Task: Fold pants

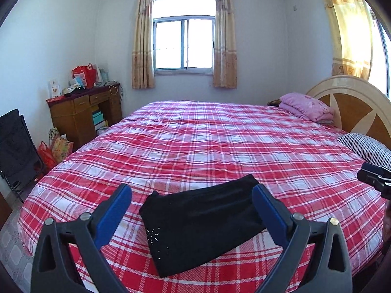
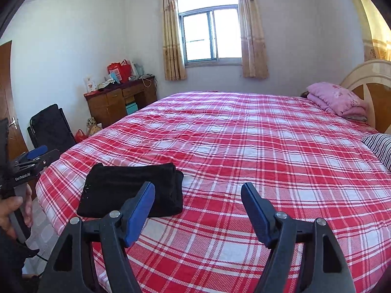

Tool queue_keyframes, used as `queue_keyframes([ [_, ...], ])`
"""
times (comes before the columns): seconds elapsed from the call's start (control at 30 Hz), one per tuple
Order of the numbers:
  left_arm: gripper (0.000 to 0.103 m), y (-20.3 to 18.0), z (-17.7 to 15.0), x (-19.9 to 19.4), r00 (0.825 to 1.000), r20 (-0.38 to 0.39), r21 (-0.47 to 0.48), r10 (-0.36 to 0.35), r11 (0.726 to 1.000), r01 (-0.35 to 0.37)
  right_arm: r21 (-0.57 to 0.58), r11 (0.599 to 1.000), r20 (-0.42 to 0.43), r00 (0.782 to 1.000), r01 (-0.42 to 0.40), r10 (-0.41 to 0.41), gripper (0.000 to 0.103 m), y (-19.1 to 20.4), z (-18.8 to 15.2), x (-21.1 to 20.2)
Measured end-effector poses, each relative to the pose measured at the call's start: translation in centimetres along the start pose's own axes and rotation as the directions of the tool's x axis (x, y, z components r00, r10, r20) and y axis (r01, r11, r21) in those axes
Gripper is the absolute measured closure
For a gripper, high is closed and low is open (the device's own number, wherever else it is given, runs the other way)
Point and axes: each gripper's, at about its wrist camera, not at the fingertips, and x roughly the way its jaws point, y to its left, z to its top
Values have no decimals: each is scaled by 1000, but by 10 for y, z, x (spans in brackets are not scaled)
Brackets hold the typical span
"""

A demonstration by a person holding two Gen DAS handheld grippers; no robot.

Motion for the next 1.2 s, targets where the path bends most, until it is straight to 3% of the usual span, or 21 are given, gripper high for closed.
queue_keyframes([
  [0.53, 0, 2, 7, -23, 997, 75, -17, 16, 1000, -15, -42, 999, 46, 999, 4, -2, 28, 7, 2, -20],
  [1.2, 0, -5, 3, -19, 998, 57, 5, 24, 1000, -24, -36, 999, 50, 999, 11, -10, 28, 7, 2, -18],
])
